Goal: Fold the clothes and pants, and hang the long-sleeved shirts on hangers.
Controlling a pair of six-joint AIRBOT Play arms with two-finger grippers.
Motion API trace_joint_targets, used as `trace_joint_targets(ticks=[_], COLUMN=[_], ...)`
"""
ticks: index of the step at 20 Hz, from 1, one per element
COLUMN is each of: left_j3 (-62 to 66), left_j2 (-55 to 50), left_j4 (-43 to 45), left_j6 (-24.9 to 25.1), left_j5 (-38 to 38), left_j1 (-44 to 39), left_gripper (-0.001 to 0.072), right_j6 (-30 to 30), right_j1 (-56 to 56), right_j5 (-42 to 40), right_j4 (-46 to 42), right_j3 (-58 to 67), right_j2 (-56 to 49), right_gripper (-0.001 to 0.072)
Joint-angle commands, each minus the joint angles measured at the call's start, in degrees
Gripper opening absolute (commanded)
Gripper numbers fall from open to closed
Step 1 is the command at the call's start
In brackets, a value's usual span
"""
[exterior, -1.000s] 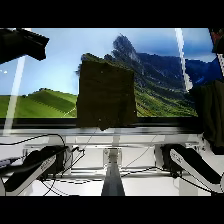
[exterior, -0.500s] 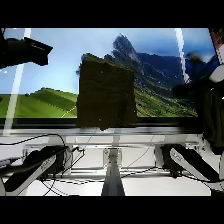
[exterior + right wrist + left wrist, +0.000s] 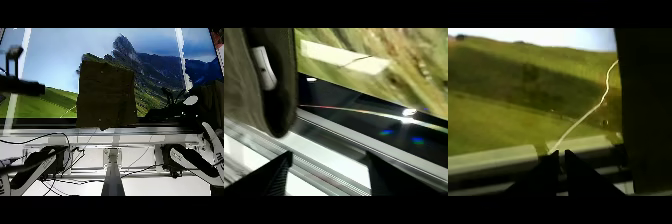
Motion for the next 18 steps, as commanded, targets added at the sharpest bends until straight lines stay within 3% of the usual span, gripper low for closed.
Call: trace_joint_targets(ticks=[1,2,10,12,15,16,18], left_j3=[-14.01,-17.18,-30.29,-31.5,-32.68,-32.92,-33.18], left_j2=[-0.02,-0.02,-0.07,-0.07,-0.07,-0.07,-0.07], left_j4=[-6.4,-6.54,-10.93,-13.9,-17.57,-17.64,-17.57], left_j6=[2.71,2.73,8.41,9.35,11.58,12.07,12.22], left_j5=[-0.22,0.33,0.35,0.94,3.32,3.78,5.11], left_j1=[7.63,8.17,8.04,8.04,8.04,8.04,7.85], left_gripper=[0.0605,0.0698,0.0689,0.0689,0.0657,0.063,0.063], right_j6=[-0.42,-1.25,-2.67,-2.62,-1.92,-0.92,-0.44], right_j1=[-0.04,-0.04,4.9,9.05,12.17,12.63,13.66], right_j5=[-0.5,0.22,-1.73,-4.76,-6.56,-6.36,-5.68], right_j4=[8.44,9.97,12.31,11.69,10.45,10.43,10.12], right_j3=[-1.51,-1.51,-0.26,1.57,3.98,4.33,4.31], right_j2=[-5.84,-7.41,-11.39,-11.39,-11.39,-11.41,-11.43], right_gripper=[0.0621,0.062,0.061,0.0554,0.0543,0.0521,0.0309])
